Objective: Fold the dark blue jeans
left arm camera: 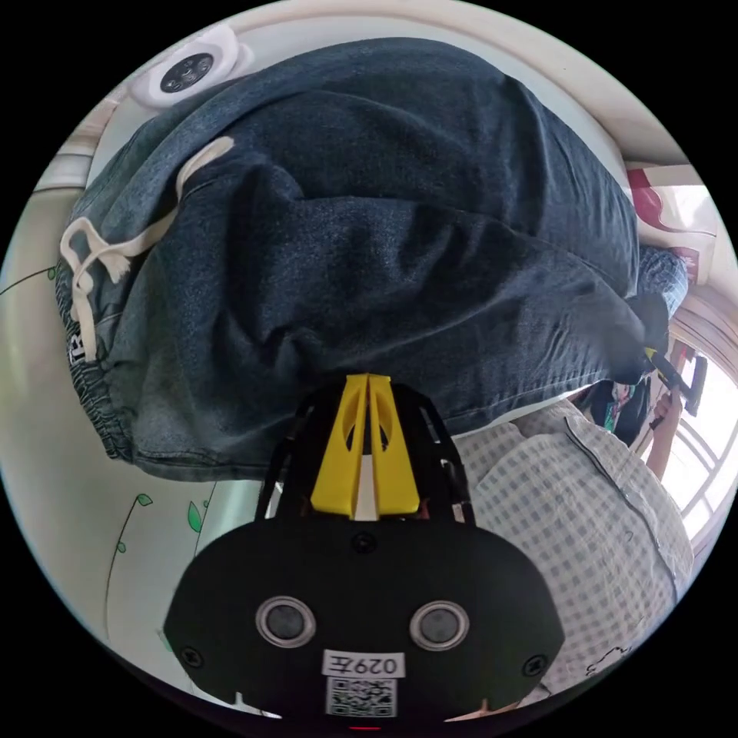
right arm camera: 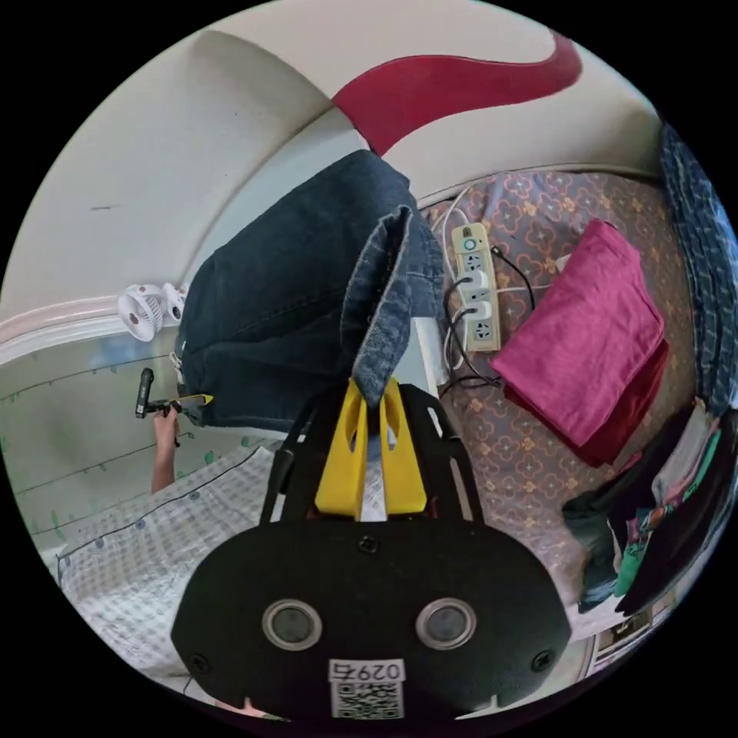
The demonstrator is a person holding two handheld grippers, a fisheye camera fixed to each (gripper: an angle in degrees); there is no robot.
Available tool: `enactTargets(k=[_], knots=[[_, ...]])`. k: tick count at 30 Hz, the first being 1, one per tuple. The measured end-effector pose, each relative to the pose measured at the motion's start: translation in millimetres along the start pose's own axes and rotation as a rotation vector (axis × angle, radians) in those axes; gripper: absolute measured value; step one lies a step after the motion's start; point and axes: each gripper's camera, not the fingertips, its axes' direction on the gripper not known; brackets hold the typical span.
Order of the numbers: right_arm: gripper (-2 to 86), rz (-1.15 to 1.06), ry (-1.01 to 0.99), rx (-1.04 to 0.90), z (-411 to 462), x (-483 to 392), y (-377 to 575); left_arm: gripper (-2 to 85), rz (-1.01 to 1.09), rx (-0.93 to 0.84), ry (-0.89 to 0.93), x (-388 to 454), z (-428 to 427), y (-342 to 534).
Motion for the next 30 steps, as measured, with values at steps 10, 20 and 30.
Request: enactTargets(k=[10, 20, 30], knots=[[-0.4, 0.114, -0.042, 0.101, -35, 31, 42, -1.0, 0.042, 0.04, 0.088, -5, -17, 2], [-0.6, -0.484, 0.358, -0.152, 128, -204, -39, -1.0, 0.088, 0.001, -0.265, 29, 20, -16], [-0.6, -0.26, 0.278, -0.205, 126, -182, -54, -1.0, 0.056, 0.148, 0.135, -25, 31, 35]])
